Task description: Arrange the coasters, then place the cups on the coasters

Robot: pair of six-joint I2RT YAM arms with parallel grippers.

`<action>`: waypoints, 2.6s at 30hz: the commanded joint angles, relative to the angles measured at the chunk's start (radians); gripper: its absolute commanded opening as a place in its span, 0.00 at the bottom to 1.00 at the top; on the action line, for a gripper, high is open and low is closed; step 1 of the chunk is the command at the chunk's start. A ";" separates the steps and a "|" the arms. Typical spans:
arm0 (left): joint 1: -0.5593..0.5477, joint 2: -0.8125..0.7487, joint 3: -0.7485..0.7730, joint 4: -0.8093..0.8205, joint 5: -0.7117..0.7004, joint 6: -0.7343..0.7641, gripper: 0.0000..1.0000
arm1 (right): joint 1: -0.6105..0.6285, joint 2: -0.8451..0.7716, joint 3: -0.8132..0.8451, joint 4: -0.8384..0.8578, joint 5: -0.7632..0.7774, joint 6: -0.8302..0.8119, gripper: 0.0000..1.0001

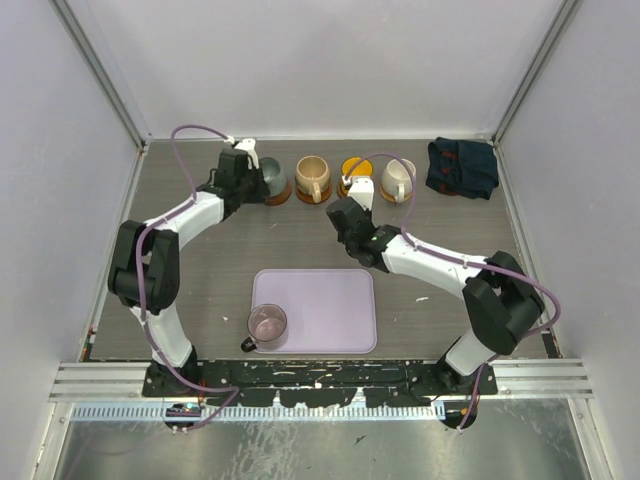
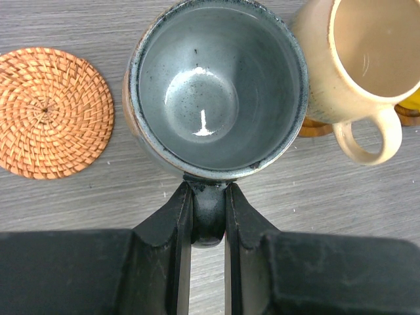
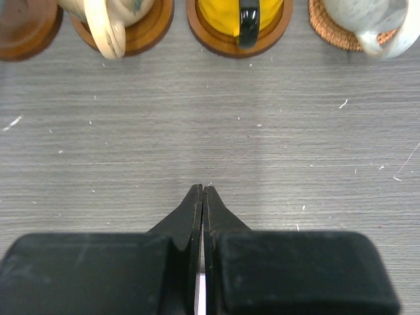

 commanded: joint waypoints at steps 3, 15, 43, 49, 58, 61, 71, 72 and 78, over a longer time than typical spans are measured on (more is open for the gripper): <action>0.003 0.026 0.148 0.061 -0.010 0.008 0.00 | -0.004 -0.085 0.008 0.044 0.033 -0.013 0.04; 0.003 0.094 0.267 -0.056 -0.041 0.011 0.00 | -0.006 -0.085 0.014 0.044 0.020 -0.012 0.04; -0.006 0.165 0.283 -0.037 -0.037 -0.001 0.00 | -0.012 -0.075 -0.006 0.058 0.006 -0.013 0.04; -0.007 0.165 0.279 -0.040 -0.027 -0.001 0.13 | -0.012 -0.072 -0.007 0.062 0.003 -0.013 0.04; -0.006 0.146 0.253 -0.037 -0.028 -0.003 0.31 | -0.013 -0.074 -0.012 0.065 -0.003 -0.014 0.04; -0.006 0.135 0.236 -0.033 -0.024 -0.008 0.31 | -0.012 -0.076 -0.015 0.066 -0.006 -0.012 0.04; -0.007 0.095 0.178 -0.027 -0.034 -0.017 0.31 | -0.013 -0.095 -0.028 0.066 -0.013 -0.004 0.04; -0.007 0.089 0.170 -0.028 -0.036 -0.018 0.31 | -0.013 -0.097 -0.031 0.066 -0.015 -0.003 0.04; -0.007 0.045 0.113 -0.016 -0.036 -0.030 0.31 | -0.013 -0.108 -0.038 0.067 -0.024 0.008 0.04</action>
